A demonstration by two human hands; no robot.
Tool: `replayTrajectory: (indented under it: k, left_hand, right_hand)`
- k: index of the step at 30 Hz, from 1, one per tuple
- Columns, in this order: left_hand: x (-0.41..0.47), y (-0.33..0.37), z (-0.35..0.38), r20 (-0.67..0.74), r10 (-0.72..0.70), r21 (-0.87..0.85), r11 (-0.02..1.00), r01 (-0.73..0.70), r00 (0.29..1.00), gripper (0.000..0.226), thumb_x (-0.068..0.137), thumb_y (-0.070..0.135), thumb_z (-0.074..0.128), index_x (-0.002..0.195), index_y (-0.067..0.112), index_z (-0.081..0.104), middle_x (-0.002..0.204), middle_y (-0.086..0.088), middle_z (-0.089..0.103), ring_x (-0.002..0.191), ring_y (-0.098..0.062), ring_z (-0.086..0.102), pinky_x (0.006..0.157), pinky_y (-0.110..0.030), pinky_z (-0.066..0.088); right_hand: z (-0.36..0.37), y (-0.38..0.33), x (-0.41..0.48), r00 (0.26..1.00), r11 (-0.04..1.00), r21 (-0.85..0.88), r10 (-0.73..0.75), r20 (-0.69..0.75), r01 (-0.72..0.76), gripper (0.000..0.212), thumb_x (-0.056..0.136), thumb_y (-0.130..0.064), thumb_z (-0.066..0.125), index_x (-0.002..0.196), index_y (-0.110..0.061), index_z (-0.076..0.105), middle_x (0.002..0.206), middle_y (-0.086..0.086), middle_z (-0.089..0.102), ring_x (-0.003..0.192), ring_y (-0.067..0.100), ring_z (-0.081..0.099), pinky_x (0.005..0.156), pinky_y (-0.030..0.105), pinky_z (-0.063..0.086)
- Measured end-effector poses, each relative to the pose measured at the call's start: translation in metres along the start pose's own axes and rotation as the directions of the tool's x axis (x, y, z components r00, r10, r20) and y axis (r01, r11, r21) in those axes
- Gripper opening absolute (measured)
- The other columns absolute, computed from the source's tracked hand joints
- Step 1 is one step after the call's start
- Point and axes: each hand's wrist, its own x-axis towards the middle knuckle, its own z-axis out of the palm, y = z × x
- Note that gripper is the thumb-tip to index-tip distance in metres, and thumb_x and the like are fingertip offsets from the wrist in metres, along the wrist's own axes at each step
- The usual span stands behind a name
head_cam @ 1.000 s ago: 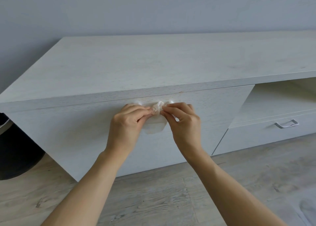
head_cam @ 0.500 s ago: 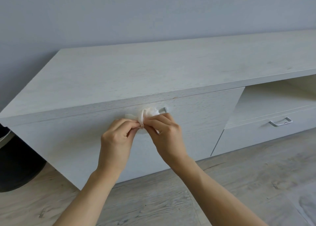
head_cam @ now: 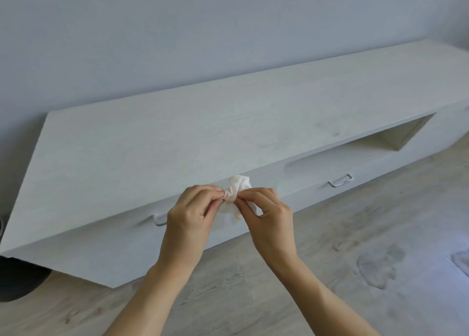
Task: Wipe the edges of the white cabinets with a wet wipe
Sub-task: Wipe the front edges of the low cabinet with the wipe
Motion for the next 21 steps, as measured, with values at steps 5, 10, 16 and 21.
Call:
replayTrajectory:
  k: [5, 10, 16, 21]
  left_hand:
    - [0.068, 0.109, 0.017, 0.126, 0.045, -0.058, 0.998, -0.038, 0.991, 0.019, 0.067, -0.003, 0.077, 0.083, 0.003, 0.07, 0.084, -0.007, 0.068, 0.083, -0.008, 0.058, 0.08, -0.014, 0.047]
    - [0.135, 0.22, 0.064, 0.189, 0.085, -0.178, 0.983, -0.051, 0.978, 0.019, 0.067, -0.005, 0.077, 0.084, 0.003, 0.07, 0.084, -0.006, 0.067, 0.084, -0.005, 0.055, 0.081, -0.01, 0.043]
    - [0.184, 0.295, 0.157, 0.243, 0.168, -0.273, 0.957, -0.098, 0.955, 0.017, 0.068, -0.002, 0.076, 0.083, 0.003, 0.07, 0.084, -0.005, 0.067, 0.083, -0.005, 0.056, 0.082, -0.008, 0.043]
    - [0.193, 0.307, 0.27, 0.185, 0.139, -0.283, 0.956, -0.083, 0.973, 0.015, 0.069, 0.005, 0.07, 0.083, 0.003, 0.071, 0.084, -0.005, 0.067, 0.086, -0.004, 0.056, 0.084, -0.005, 0.043]
  right_hand:
    - [-0.123, -0.022, 0.045, 0.987, 0.988, -0.056, 0.137, -0.08, -0.142, 0.008, 0.075, -0.005, 0.074, 0.078, -0.012, 0.071, 0.078, -0.014, 0.061, 0.08, 0.007, 0.056, 0.066, 0.01, 0.043]
    - [-0.242, -0.018, 0.09, 0.964, 0.965, -0.117, 0.218, -0.151, -0.236, 0.009, 0.076, -0.005, 0.074, 0.078, -0.014, 0.072, 0.078, -0.014, 0.064, 0.082, 0.007, 0.055, 0.069, 0.015, 0.045]
    - [-0.341, 0.045, 0.14, 0.942, 0.935, -0.189, 0.259, -0.215, -0.3, 0.011, 0.075, -0.005, 0.073, 0.078, -0.016, 0.071, 0.078, -0.021, 0.061, 0.08, 0.01, 0.059, 0.068, 0.017, 0.045]
    - [-0.377, 0.142, 0.174, 0.962, 0.93, -0.266, 0.217, -0.164, -0.255, 0.016, 0.071, -0.002, 0.077, 0.074, -0.016, 0.07, 0.076, -0.014, 0.064, 0.077, 0.008, 0.055, 0.065, 0.015, 0.044]
